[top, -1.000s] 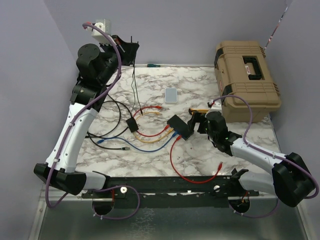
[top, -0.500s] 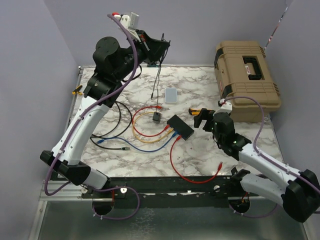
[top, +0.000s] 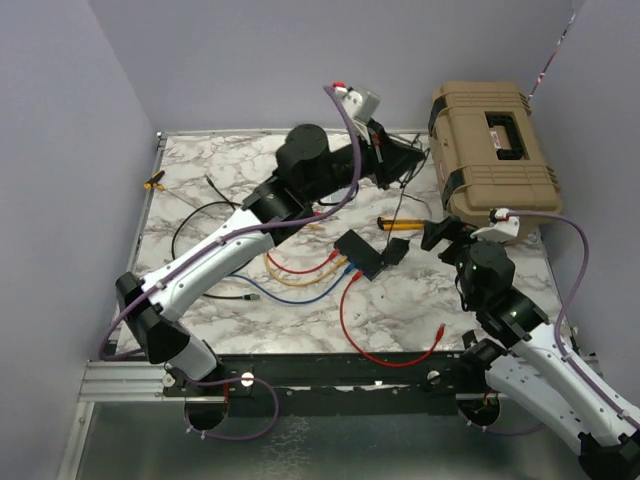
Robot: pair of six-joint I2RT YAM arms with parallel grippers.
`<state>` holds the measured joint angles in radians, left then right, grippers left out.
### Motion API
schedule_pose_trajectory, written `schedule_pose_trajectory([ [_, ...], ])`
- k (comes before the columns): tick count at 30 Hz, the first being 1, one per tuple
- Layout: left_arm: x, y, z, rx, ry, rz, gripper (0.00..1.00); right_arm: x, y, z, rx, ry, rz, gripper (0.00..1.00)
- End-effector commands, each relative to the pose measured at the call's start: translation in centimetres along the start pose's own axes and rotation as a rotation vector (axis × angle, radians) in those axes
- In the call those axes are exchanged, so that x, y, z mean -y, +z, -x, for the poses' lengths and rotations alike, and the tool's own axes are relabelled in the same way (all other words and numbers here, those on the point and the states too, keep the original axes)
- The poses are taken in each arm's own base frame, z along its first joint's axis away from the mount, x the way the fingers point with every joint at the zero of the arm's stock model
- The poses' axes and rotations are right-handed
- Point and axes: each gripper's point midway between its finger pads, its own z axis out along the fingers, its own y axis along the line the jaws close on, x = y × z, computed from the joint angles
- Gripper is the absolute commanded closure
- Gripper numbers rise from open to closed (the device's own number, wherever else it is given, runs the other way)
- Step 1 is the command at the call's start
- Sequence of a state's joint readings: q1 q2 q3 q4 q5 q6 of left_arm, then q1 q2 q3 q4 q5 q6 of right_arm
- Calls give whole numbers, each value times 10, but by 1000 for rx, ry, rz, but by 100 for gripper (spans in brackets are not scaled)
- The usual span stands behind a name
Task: Insert the plug into the switch port
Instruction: Adjust the power at the center of the board.
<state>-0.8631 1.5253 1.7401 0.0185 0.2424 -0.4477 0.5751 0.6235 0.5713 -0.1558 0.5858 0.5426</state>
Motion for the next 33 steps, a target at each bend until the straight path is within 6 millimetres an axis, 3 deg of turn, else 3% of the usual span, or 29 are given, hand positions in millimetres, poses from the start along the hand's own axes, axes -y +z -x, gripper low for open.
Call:
schedule_pose_trajectory([
  [1,-25,24,-76,-40,-66,12,100,18,-10,3,-1,-18,-74,0],
  [7,-44,12,-159,-120,-117,44,100,20,-18,4,-18,-31,-60,0],
  [14,-74,-12,-236,-233,-127,126,97,19,-17,1,-37,-44,-64,0],
  [19,-71,-18,-284,-285,-148,110,96,15,-12,-7,-80,-59,-65,0],
  [22,-55,-15,-312,-315,-153,68,93,17,-12,-7,-89,-66,-79,0],
  [25,-30,-12,-337,-345,-158,-3,83,16,-13,-2,-85,-68,-83,0],
  [27,-24,-12,-349,-364,-159,-23,72,16,-14,1,-82,-76,-88,0],
  [30,-27,-18,-353,-364,-147,-8,55,17,-16,3,-95,-90,-99,0],
  [33,-36,-28,-341,-334,-107,42,41,18,-14,-3,-134,-109,-113,0],
])
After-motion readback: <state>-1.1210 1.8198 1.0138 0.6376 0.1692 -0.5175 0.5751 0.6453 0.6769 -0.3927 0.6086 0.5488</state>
